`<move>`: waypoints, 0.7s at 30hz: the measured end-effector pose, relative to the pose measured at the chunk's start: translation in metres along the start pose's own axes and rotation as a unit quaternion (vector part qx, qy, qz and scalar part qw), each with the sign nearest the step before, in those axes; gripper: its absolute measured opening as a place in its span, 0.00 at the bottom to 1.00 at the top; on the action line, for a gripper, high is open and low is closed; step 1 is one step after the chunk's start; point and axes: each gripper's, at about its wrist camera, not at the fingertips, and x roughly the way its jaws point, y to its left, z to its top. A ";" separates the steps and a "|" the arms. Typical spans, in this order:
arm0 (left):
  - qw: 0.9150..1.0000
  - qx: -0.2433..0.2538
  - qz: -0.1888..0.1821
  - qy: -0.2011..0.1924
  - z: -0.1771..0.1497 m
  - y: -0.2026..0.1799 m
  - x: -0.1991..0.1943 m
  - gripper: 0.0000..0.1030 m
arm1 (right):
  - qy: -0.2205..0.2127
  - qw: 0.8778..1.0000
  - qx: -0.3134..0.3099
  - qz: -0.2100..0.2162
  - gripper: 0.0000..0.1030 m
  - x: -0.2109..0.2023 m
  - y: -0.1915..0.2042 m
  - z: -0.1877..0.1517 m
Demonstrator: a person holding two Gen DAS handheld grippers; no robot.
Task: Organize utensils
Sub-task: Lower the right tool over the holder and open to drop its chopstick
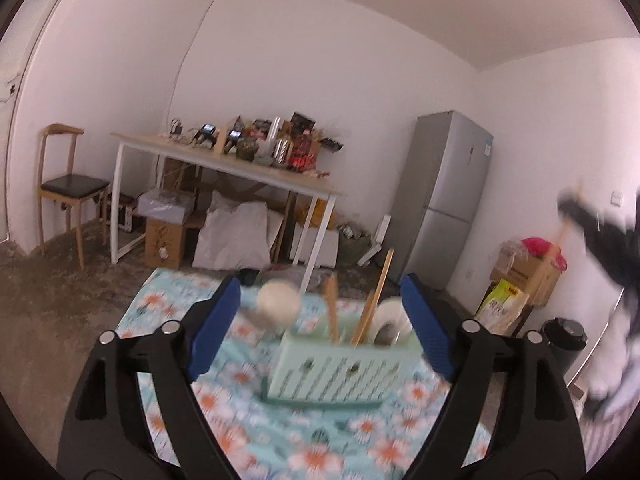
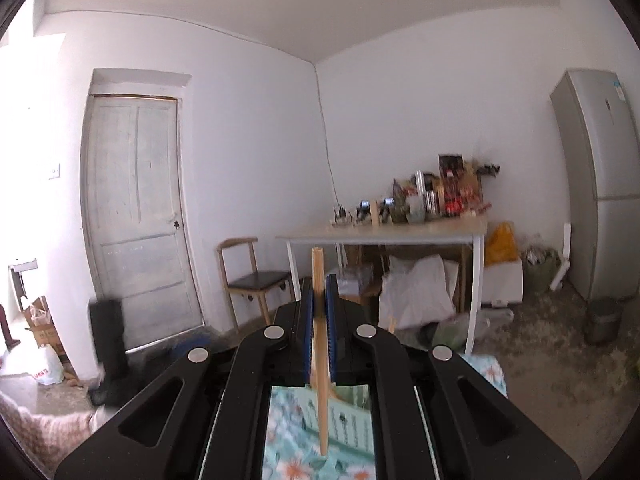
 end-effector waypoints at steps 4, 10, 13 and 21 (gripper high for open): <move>0.998 0.021 0.017 0.051 -0.035 0.013 -0.014 0.80 | -0.015 1.000 -0.015 -0.004 0.06 0.012 0.005 0.019; 0.994 0.010 0.037 0.100 -0.079 0.033 -0.031 0.83 | -0.017 0.999 -0.033 -0.023 0.06 0.050 0.007 0.033; 0.994 -0.012 0.044 0.100 -0.092 0.042 -0.039 0.84 | -0.004 0.999 -0.035 -0.027 0.06 0.079 0.005 0.029; 0.994 -0.012 0.058 0.095 -0.102 0.053 -0.047 0.85 | 0.050 0.997 -0.044 -0.043 0.06 0.151 -0.002 0.003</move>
